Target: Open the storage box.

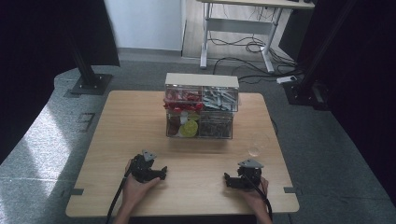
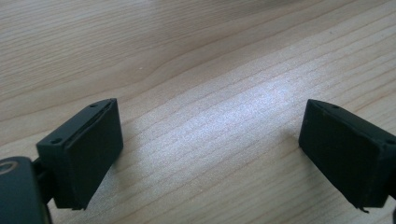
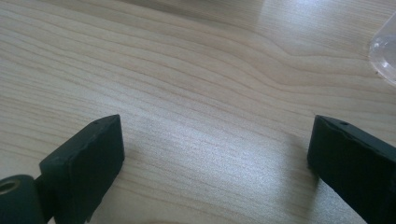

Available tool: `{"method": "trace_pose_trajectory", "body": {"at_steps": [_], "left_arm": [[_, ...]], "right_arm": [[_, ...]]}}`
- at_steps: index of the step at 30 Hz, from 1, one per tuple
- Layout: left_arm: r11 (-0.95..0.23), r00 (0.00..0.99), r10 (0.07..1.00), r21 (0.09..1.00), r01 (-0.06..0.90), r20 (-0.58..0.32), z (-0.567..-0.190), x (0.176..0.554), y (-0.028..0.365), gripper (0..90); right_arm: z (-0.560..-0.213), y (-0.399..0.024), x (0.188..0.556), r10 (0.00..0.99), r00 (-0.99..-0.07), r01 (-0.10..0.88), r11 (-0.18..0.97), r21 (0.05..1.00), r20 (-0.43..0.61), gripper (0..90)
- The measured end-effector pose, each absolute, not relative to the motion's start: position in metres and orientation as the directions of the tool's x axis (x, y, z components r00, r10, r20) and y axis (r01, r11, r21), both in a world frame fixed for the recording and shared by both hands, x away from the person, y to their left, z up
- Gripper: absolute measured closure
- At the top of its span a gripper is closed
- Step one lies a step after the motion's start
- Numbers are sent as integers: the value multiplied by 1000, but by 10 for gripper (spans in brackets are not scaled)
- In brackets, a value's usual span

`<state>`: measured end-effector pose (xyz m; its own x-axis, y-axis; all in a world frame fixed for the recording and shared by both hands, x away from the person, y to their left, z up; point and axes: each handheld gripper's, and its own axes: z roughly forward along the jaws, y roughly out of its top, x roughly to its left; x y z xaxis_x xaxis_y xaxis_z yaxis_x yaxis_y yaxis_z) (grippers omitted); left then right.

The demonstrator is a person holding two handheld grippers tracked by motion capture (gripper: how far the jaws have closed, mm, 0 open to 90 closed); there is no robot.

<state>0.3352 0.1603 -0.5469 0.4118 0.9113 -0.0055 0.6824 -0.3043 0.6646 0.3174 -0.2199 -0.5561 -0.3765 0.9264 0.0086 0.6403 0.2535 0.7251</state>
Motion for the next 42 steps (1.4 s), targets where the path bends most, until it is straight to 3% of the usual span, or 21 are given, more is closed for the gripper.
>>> {"method": "trace_pose_trajectory", "body": {"at_steps": [30,42], "left_arm": [[-240,349,937,670,702,-29,-542,328,166,219],[-211,344,938,719,662,-41,-532,320,180,283]], "right_arm": [[-556,-223,319,931,-366,639,248,728,4,52],[-556,-223,317,937,-349,638,236,733,2,81]]}}
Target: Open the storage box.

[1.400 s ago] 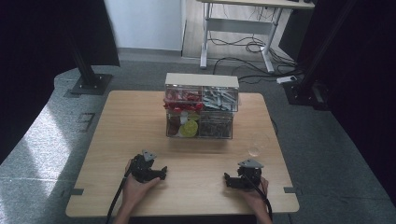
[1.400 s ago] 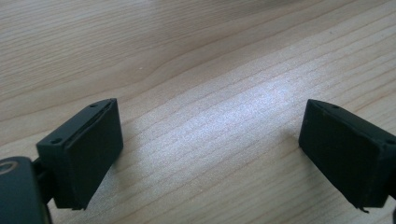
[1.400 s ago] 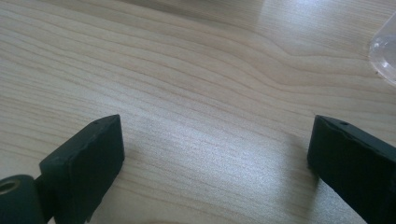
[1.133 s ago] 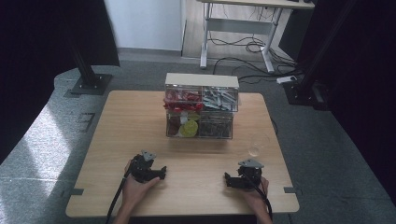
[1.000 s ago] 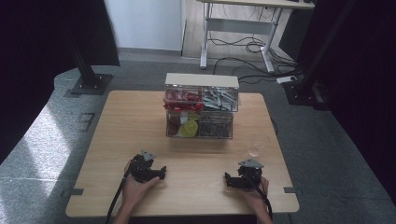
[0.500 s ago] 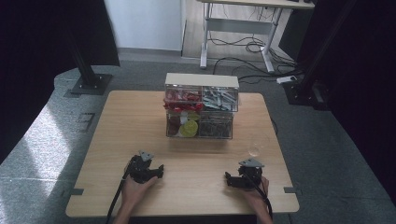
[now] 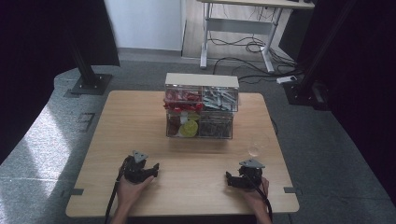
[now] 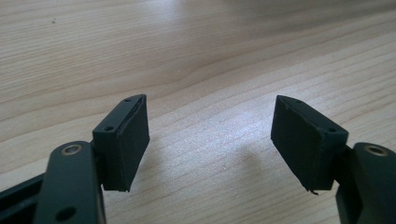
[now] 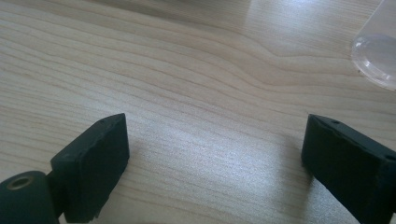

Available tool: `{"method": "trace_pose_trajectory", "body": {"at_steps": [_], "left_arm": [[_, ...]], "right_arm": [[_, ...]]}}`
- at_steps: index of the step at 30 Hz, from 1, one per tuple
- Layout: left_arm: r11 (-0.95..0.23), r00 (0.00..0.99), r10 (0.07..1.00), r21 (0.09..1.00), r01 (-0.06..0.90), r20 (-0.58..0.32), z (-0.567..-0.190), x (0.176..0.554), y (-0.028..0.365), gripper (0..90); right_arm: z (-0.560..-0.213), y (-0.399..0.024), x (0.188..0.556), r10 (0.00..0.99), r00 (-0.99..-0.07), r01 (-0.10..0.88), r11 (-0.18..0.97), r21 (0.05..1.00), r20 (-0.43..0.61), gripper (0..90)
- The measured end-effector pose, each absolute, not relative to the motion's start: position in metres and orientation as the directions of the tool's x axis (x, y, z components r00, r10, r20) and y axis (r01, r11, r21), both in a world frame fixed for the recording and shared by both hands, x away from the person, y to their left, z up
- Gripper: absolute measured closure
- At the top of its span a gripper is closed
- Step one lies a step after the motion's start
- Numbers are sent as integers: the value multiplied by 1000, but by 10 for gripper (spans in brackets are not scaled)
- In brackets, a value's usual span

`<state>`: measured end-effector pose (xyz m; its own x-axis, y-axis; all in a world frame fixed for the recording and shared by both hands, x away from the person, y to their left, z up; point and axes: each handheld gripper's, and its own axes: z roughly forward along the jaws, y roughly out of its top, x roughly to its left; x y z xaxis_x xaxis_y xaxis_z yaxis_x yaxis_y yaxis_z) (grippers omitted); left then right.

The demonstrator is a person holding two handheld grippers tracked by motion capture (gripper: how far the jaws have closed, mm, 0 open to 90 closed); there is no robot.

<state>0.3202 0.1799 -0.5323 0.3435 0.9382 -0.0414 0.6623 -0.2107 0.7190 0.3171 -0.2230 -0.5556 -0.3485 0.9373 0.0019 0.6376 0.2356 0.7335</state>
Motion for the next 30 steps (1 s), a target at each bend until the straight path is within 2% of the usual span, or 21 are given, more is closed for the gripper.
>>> {"method": "trace_pose_trajectory", "body": {"at_steps": [5,10,21,30], "left_arm": [[-207,365,929,730,651,-63,-530,316,178,297],[-210,377,924,749,628,-57,-525,313,176,351],[-198,369,929,782,591,-44,-513,302,183,565],[-202,418,906,804,560,-63,-502,301,176,723]], "right_arm": [[-555,-223,317,936,-352,637,234,735,7,93],[-555,-223,317,934,-358,634,236,737,8,107],[-555,-223,317,931,-365,630,240,738,9,120],[-555,-223,317,931,-366,629,241,739,8,127]]}}
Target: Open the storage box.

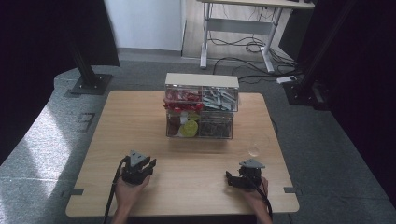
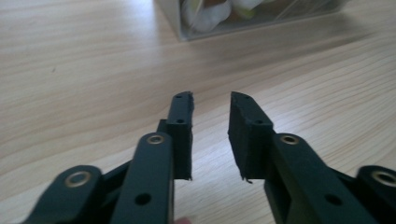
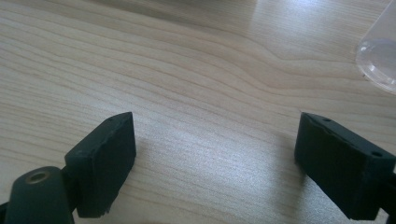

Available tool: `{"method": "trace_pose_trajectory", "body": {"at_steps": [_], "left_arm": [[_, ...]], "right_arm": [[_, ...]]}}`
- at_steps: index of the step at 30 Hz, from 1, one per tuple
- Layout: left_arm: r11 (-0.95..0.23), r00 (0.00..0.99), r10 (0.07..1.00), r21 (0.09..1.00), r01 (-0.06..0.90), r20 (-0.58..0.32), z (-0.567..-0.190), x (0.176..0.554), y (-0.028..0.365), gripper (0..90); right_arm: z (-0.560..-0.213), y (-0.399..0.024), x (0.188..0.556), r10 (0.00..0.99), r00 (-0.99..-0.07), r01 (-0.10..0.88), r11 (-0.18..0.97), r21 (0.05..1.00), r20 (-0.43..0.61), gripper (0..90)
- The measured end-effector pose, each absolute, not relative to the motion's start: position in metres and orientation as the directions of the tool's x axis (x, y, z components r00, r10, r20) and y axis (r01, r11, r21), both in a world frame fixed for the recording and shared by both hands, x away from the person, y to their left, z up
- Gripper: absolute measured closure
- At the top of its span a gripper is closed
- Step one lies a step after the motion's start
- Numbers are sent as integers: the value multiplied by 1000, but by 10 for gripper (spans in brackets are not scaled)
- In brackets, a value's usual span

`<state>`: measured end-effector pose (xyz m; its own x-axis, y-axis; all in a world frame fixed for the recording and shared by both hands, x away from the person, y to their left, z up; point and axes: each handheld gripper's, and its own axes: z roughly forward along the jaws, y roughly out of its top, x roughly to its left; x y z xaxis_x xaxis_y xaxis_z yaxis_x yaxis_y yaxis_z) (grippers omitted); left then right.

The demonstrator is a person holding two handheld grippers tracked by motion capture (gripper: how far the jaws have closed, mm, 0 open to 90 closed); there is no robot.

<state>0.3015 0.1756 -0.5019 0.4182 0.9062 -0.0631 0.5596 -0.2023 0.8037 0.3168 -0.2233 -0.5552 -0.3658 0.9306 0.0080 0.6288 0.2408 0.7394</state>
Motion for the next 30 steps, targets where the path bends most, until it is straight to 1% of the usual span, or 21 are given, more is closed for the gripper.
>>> {"method": "trace_pose_trajectory", "body": {"at_steps": [5,9,12,16,21,30], "left_arm": [[-202,440,895,818,539,-69,-495,301,174,813],[-197,448,890,818,541,-82,-491,302,174,848],[-190,453,887,818,543,-94,-490,304,173,862],[-152,464,876,834,531,-136,-487,307,171,884],[-144,473,869,843,519,-143,-484,311,164,895],[-159,496,854,830,534,-156,-483,321,152,900]], "right_arm": [[-555,-223,317,931,-364,629,240,739,8,129],[-555,-223,317,932,-362,629,239,740,7,131],[-555,-223,317,932,-362,629,238,740,8,133],[-555,-223,317,932,-362,629,237,741,8,134],[-555,-223,317,932,-361,629,237,741,8,135],[-555,-223,317,933,-360,628,237,741,7,136]]}}
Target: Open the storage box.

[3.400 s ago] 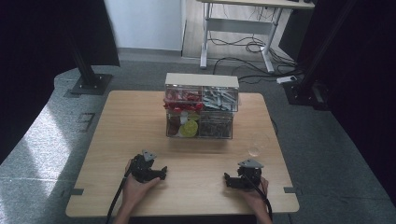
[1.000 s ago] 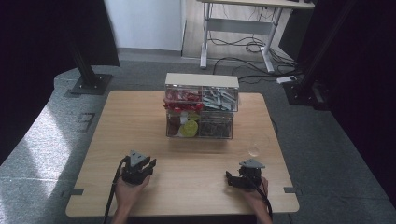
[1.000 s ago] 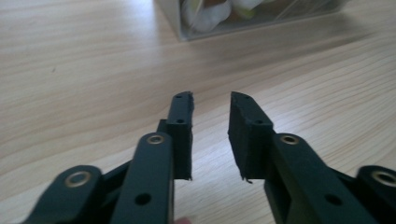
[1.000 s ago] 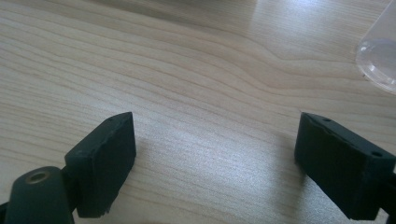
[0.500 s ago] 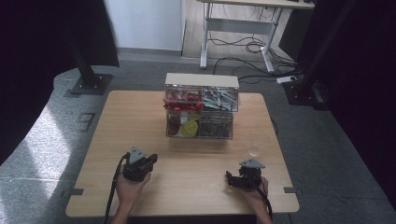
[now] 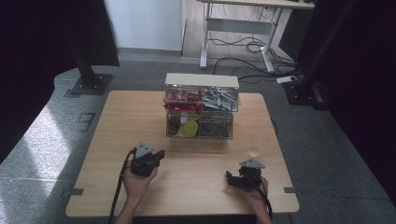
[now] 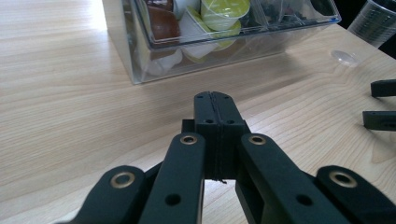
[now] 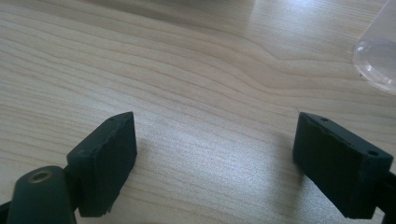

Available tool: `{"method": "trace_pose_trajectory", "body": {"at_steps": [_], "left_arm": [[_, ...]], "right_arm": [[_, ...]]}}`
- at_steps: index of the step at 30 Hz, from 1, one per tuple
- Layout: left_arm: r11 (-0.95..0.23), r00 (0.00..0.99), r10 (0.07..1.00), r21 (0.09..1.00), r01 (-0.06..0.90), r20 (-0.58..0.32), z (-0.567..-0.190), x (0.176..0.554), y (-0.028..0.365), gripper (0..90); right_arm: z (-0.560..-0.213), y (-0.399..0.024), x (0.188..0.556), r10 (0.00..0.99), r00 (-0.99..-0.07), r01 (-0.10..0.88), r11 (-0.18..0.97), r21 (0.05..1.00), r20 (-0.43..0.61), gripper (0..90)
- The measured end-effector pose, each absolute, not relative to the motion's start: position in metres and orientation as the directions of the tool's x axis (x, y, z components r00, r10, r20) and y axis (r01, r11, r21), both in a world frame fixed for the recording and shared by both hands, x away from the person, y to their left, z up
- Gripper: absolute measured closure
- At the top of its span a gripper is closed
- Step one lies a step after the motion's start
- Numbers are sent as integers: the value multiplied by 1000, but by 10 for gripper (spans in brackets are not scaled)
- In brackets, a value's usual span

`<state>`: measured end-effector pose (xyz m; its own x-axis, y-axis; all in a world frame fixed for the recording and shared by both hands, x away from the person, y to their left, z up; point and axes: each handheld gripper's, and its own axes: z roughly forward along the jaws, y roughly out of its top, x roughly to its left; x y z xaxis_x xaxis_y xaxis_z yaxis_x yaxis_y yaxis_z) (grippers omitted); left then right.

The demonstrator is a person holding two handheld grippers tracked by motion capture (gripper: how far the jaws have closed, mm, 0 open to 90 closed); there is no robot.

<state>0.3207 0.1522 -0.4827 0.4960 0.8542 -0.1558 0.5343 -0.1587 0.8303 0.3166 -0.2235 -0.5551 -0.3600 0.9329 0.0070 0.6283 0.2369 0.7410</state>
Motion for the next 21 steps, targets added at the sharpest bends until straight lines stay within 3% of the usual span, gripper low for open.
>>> {"method": "trace_pose_trajectory", "body": {"at_steps": [21], "left_arm": [[-198,523,839,812,548,-149,-478,338,135,900]], "right_arm": [[-555,-223,317,933,-359,629,236,741,8,136]]}}
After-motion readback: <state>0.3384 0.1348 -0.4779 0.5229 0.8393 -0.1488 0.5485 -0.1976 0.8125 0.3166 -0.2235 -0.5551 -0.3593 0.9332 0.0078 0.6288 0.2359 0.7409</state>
